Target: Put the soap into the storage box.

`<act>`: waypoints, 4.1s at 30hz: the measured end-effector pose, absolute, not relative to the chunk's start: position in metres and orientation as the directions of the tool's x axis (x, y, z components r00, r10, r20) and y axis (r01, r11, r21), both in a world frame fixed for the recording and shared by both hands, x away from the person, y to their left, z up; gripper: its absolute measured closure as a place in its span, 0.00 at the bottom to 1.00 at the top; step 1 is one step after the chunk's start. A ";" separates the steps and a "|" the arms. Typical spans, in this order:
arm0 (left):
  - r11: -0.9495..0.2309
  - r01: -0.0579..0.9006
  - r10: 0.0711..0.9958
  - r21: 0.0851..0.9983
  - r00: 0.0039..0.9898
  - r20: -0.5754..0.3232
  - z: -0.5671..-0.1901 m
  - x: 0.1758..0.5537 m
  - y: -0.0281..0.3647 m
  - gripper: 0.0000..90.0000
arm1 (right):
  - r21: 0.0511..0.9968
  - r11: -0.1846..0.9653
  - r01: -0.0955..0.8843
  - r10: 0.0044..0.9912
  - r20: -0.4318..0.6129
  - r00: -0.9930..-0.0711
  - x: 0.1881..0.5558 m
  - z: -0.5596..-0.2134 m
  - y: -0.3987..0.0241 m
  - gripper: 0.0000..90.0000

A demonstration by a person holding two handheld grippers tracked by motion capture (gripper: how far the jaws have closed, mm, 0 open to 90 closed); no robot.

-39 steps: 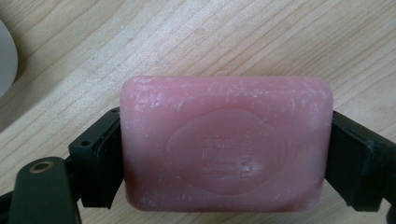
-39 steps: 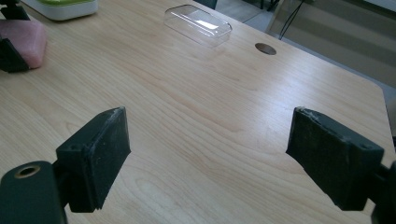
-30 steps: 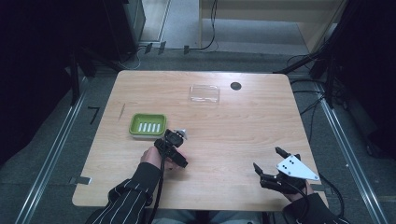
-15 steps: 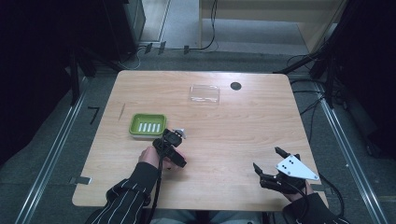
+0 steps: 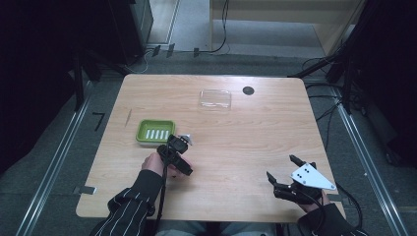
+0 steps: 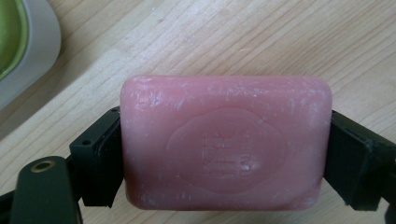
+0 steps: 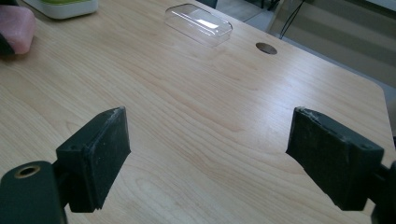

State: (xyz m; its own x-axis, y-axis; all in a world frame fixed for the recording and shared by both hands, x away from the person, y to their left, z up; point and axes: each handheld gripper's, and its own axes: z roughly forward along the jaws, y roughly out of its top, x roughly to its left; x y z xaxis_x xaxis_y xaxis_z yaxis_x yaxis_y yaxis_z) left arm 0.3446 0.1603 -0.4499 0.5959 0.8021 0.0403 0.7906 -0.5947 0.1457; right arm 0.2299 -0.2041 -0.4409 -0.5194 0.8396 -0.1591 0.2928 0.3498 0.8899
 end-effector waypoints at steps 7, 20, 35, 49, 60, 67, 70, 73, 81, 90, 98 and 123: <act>-0.582 0.800 0.811 0.147 0.584 0.037 -0.446 0.346 0.168 0.15 | 0.890 0.350 0.293 0.840 -0.159 -0.519 0.230 -0.441 -0.204 0.15; -0.562 0.815 0.826 0.144 0.563 0.035 -0.441 0.348 0.182 0.15 | 0.890 0.349 0.292 0.840 -0.159 -0.518 0.230 -0.441 -0.204 0.15; -0.541 0.827 0.839 0.149 0.543 0.031 -0.435 0.350 0.194 0.15 | 0.890 0.349 0.292 0.840 -0.159 -0.519 0.230 -0.441 -0.204 0.15; -0.520 0.839 0.852 0.159 0.523 0.026 -0.432 0.351 0.204 0.15 | 0.891 0.349 0.291 0.840 -0.160 -0.519 0.230 -0.441 -0.204 0.15; -0.506 0.848 0.861 0.157 0.507 0.032 -0.431 0.352 0.211 0.15 | 0.890 0.350 0.293 0.839 -0.159 -0.521 0.230 -0.441 -0.204 0.15; -0.497 0.852 0.866 0.162 0.499 0.031 -0.431 0.354 0.214 0.15 | 0.890 0.350 0.293 0.839 -0.159 -0.521 0.230 -0.441 -0.204 0.15; -0.491 0.855 0.869 0.164 0.494 0.025 -0.430 0.354 0.216 0.15 | 0.890 0.350 0.293 0.839 -0.159 -0.520 0.230 -0.441 -0.204 0.15; -0.492 0.855 0.869 0.166 0.495 0.029 -0.429 0.355 0.217 0.15 | 0.889 0.351 0.292 0.838 -0.160 -0.521 0.230 -0.441 -0.204 0.15; -0.485 0.858 0.873 0.173 0.487 0.031 -0.428 0.355 0.220 0.15 | 0.889 0.352 0.293 0.838 -0.160 -0.521 0.230 -0.441 -0.204 0.15; -0.471 0.861 0.880 0.194 0.474 0.032 -0.423 0.356 0.223 0.15 | 0.889 0.354 0.292 0.837 -0.161 -0.523 0.230 -0.441 -0.204 0.15; -0.474 0.860 0.878 0.189 0.477 0.030 -0.423 0.356 0.223 0.15 | 0.888 0.354 0.294 0.838 -0.161 -0.521 0.230 -0.441 -0.204 0.15; -0.442 0.868 0.894 0.226 0.447 0.031 -0.406 0.363 0.226 0.15 | 0.882 0.363 0.300 0.835 -0.166 -0.524 0.230 -0.442 -0.203 0.15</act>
